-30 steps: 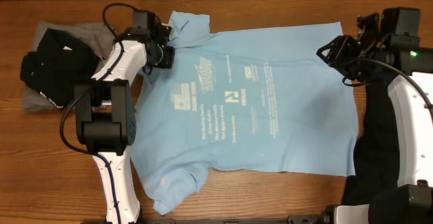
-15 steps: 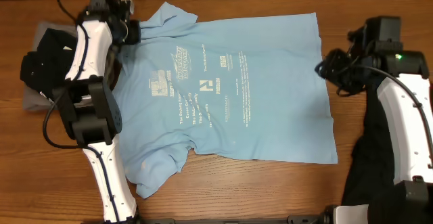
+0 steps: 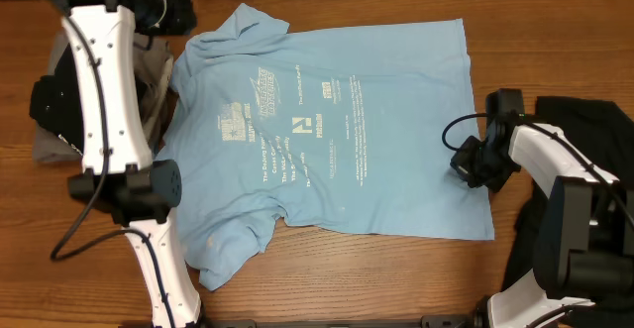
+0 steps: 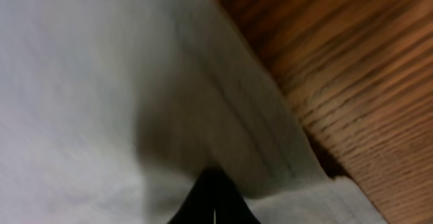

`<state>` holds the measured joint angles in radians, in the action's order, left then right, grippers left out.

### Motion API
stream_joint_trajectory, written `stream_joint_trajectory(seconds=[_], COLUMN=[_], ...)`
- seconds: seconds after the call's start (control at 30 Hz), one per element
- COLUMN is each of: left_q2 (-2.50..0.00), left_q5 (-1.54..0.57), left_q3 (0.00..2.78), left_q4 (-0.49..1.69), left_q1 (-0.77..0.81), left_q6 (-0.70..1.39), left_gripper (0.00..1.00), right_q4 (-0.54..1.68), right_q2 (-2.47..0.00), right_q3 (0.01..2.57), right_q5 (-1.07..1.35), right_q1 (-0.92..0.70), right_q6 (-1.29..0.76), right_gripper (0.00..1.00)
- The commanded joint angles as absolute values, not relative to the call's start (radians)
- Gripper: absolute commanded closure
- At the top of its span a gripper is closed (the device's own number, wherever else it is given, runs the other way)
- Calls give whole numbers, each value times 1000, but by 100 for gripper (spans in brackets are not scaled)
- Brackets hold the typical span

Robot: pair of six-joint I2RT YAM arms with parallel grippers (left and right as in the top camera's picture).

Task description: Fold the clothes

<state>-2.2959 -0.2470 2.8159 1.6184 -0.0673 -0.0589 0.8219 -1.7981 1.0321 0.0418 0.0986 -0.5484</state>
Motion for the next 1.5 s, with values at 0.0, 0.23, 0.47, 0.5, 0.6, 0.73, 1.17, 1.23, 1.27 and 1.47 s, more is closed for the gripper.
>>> stream_joint_trajectory(seconds=[0.0, 0.23, 0.47, 0.5, 0.6, 0.73, 1.17, 1.23, 1.27, 1.47], left_q2=[-2235, -2094, -1791, -1756, -1641, -1580, -1553, -1553, -1553, -1553], left_q5=[-182, -129, -65, -63, -59, -65, -402, -400, -389, -78], left_q3=[2840, 2745, 2331, 2262, 1981, 1719, 987, 929, 905, 799], left_q4=[1690, 1690, 1690, 1690, 1690, 1670, 1308, 1258, 1235, 1093], left_q1=[-62, -62, -64, -67, -80, -99, 61, 106, 129, 271], left_q6=[-71, -61, -35, -26, 20, 77, 96, 152, 175, 474], left_gripper=[72, 73, 66, 65, 65, 66, 64, 64, 64, 56], right_q4=[842, 947, 929, 934, 964, 1009, 1131, 1128, 1127, 1121], right_q2=[-1854, -1846, -1715, -1674, -1531, -1373, -1227, -1227, -1227, -1227], right_q3=[1018, 1049, 1068, 1068, 1068, 1068, 1066, 1066, 1066, 1066], right_q5=[-103, -71, 176, 213, 308, 359, 360, 360, 360, 357], right_q1=[127, 248, 262, 261, 261, 261, 261, 261, 261, 261], right_q6=[-673, -684, -414, -400, -384, -361, -358, -358, -358, -336], right_gripper=[96, 96, 70, 67, 59, 53, 46, 46, 46, 45])
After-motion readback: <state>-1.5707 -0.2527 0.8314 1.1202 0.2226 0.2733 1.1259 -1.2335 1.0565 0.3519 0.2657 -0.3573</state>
